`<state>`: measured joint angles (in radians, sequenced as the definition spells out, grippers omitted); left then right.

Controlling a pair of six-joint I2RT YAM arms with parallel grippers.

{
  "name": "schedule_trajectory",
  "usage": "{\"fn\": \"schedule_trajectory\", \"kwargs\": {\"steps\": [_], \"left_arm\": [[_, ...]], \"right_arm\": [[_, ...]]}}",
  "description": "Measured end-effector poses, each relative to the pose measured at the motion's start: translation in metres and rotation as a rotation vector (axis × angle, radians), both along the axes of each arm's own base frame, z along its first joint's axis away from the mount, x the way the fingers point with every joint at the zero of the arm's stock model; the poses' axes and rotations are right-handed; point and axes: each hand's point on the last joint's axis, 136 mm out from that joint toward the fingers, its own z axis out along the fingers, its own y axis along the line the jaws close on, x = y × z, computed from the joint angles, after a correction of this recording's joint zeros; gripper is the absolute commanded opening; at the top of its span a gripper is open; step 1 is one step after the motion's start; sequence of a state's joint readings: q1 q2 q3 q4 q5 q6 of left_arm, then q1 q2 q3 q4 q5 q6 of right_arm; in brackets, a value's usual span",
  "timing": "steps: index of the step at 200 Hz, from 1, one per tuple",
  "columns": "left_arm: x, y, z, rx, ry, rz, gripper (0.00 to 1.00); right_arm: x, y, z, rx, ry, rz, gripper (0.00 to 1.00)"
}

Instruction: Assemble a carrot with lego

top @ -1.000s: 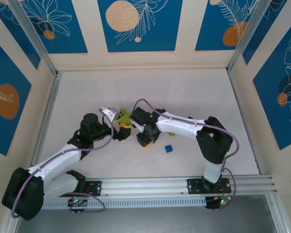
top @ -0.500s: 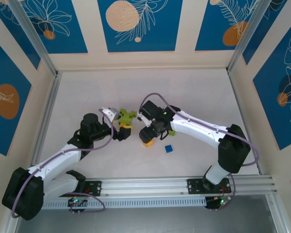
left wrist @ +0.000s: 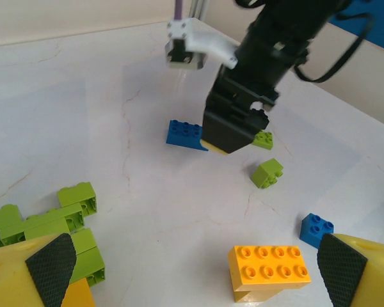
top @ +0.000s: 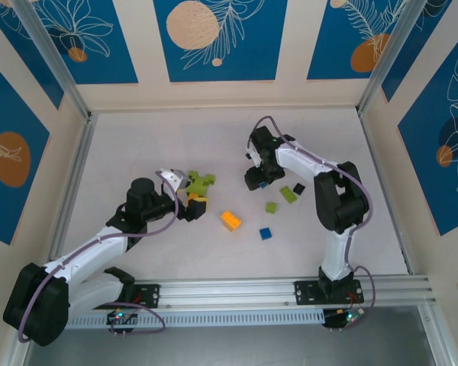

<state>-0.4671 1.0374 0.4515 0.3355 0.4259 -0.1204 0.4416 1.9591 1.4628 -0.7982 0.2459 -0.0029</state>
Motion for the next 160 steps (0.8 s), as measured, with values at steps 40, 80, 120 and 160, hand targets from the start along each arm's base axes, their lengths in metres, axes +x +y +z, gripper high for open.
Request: {"fn": "schedule_trajectory", "kwargs": {"steps": [40, 80, 120, 160], "left_arm": [[0.0, 0.0, 0.0, 0.0, 0.0, 0.0, 0.99], [0.0, 0.0, -0.001, 0.002, 0.003, 0.0, 0.99], [0.001, 0.0, -0.004, 0.007, 0.013, 0.0, 0.99], [0.001, -0.001, -0.005, 0.008, 0.015, 0.0, 0.99]], "right_arm": [[0.024, -0.005, -0.01, 0.015, 0.013, 0.011, 0.74], [0.044, 0.002, -0.001, 0.063, -0.017, 0.025, 0.71], [0.038, 0.004, -0.015, 0.07, 0.037, 0.034, 0.68], [0.034, 0.004, -0.021, 0.07, 0.063, 0.038, 0.63]]}}
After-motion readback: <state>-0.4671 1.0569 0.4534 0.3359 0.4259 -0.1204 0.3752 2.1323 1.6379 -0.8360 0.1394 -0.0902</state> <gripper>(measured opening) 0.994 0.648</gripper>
